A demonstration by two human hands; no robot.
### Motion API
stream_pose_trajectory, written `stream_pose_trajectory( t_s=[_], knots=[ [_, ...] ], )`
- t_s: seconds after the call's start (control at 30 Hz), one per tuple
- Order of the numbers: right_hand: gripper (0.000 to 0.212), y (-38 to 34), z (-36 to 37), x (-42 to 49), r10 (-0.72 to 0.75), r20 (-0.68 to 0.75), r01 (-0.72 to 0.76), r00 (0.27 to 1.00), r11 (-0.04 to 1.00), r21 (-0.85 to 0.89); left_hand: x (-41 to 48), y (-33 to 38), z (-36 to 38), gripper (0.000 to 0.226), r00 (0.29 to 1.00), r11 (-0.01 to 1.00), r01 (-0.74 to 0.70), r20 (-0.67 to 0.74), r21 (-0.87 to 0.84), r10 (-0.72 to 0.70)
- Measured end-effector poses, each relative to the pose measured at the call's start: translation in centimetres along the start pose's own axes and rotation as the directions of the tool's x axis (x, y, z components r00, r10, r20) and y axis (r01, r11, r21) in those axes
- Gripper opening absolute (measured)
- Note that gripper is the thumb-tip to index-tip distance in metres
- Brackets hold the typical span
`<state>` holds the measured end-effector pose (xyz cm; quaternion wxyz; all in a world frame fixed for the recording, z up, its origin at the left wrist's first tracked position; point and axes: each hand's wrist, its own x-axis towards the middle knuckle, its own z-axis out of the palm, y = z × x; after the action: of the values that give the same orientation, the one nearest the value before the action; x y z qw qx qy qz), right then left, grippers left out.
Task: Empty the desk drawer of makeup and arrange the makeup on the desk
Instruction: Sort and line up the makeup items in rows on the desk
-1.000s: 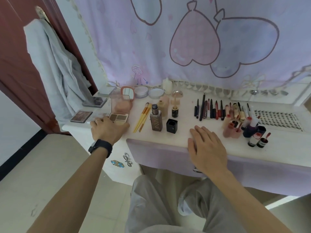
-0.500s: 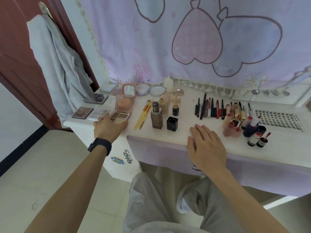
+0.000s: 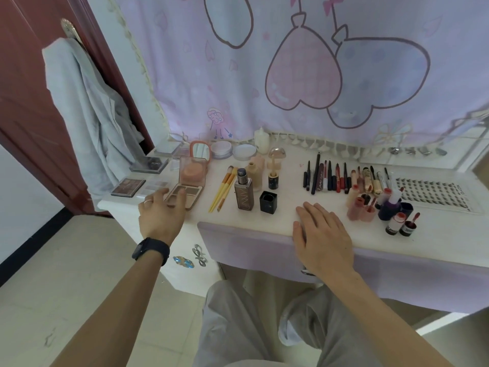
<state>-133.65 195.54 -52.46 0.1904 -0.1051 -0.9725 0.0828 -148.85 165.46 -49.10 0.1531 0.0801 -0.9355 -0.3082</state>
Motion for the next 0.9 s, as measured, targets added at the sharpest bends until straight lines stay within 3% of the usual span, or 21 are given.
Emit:
stream_pose_trajectory(
  t_s=[0.07,0.17,0.27,0.4,0.5,0.77,0.9],
  knots=[
    [0.054,-0.1,0.0,0.1,0.000,0.005,0.000,1.000,1.000,-0.005,1.0,-0.6,-0.7,0.051,0.997,1.000,0.002,-0.073,-0.018,-0.003],
    [0.053,-0.2,0.1,0.1,0.003,0.004,-0.003,1.000,1.000,-0.012,3.3,-1.8,-1.6,0.044,0.998,0.998,0.018,-0.055,0.058,-0.014],
    [0.052,-0.1,0.2,0.0,0.002,-0.023,-0.002,1.000,1.000,-0.005,6.0,-3.2,-2.2,0.049,1.000,0.987,-0.006,0.018,0.163,0.003],
    [0.054,-0.1,0.4,0.0,-0.001,-0.038,0.000,0.999,1.000,-0.005,8.5,-4.4,-2.4,0.071,0.979,0.942,-0.058,0.206,0.330,-0.011],
    [0.053,-0.2,0.4,0.1,-0.008,-0.046,0.007,0.999,1.000,-0.010,9.2,-4.5,-2.1,0.075,0.969,0.919,-0.089,0.246,0.385,-0.009],
    [0.051,-0.1,0.5,0.1,-0.011,-0.058,0.010,0.998,1.000,-0.012,9.3,-3.5,-2.0,0.070,0.983,0.963,-0.017,0.183,0.269,-0.034],
    [0.052,-0.1,0.5,0.1,-0.015,-0.082,0.014,0.997,1.000,-0.007,9.0,-2.9,-2.3,0.071,0.992,0.997,0.070,0.103,0.044,-0.074]
  ],
)
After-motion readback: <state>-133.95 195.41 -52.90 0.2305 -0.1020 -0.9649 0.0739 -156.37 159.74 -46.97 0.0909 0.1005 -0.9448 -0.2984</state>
